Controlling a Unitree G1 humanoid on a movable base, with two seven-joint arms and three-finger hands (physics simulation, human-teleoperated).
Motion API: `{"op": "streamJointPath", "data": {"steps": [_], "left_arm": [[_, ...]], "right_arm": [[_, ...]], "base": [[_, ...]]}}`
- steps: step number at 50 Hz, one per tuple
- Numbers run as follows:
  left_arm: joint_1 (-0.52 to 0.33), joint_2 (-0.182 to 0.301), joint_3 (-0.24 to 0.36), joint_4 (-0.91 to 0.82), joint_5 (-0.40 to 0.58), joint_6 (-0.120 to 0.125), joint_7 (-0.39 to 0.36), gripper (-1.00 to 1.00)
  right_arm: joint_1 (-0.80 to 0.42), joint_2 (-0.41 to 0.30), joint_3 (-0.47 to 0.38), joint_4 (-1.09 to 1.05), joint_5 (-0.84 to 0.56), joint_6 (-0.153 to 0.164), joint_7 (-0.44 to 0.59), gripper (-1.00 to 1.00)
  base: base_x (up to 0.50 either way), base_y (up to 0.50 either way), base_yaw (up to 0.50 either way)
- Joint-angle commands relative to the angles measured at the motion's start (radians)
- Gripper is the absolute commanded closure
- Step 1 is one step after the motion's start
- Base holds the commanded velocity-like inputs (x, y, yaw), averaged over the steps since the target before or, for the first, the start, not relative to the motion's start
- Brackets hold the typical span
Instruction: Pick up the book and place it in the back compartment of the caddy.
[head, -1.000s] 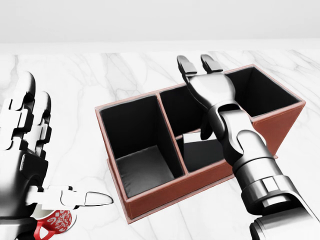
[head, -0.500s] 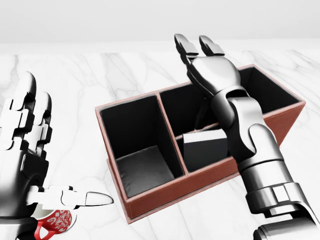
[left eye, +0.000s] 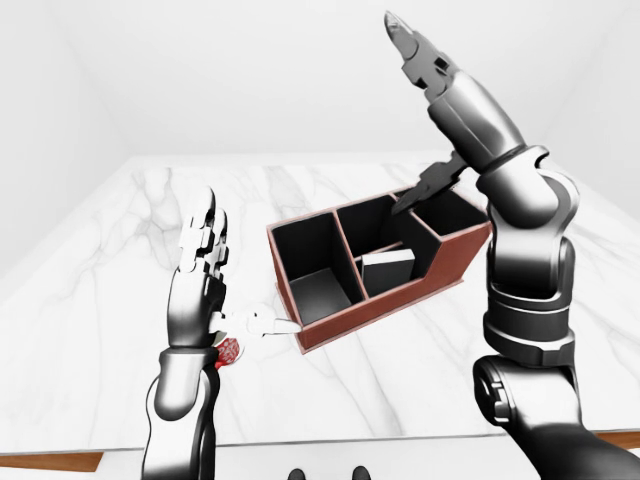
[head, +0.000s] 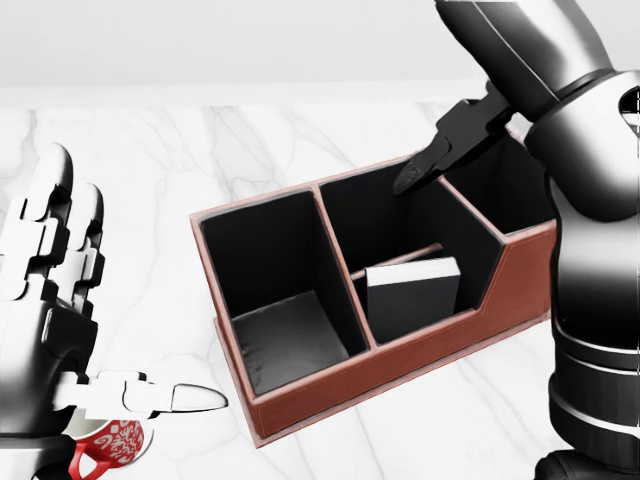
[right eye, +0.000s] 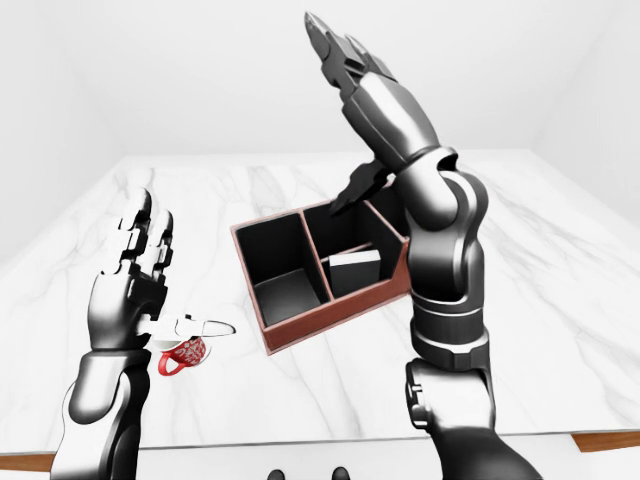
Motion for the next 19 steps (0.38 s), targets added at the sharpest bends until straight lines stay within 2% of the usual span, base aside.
{"op": "streamJointPath", "data": {"steps": [1, 19], "left_arm": [[-0.001, 0.0, -0.002, -0.004, 0.002, 0.0, 0.0, -1.0], [-0.008, 0.0, -0.012, -0.076, 0.009, 0.0, -0.001, -1.0]], "right_arm": [[-0.022, -0.065, -0.064, -0.334, 0.223, 0.0, 0.09, -1.0], [0.036, -0.203, -0.17, -0.62, 0.546, 0.0, -0.061, -1.0]], "base": [[0.0, 0.0, 0.0], [0.0, 0.0, 0.0]]}}
